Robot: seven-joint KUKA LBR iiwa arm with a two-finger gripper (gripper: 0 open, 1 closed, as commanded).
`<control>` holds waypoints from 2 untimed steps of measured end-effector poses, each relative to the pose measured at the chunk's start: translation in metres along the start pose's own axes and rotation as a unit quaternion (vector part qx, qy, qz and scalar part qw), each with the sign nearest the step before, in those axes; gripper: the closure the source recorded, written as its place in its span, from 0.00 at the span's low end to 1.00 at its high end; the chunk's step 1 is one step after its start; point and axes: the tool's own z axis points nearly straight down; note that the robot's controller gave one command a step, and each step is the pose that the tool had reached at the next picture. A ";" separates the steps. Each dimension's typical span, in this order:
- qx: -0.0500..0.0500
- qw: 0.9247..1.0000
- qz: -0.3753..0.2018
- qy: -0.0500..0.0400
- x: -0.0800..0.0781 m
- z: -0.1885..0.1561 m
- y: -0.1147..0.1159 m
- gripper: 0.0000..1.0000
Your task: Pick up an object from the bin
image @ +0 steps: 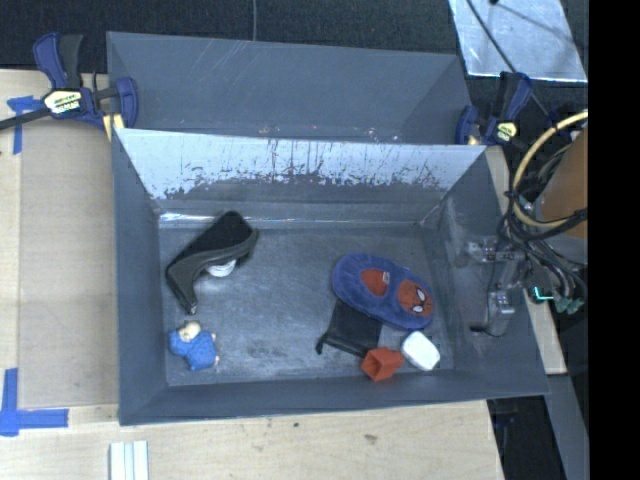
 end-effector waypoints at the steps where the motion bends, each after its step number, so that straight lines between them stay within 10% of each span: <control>1: 0.000 0.999 -0.038 -0.001 -0.053 0.101 0.078 0.00; 2: -0.002 0.992 0.125 -0.005 -0.075 0.069 0.191 0.00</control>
Offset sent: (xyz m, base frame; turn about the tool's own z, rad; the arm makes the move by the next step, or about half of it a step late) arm 0.0524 0.0758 -0.0997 -0.0697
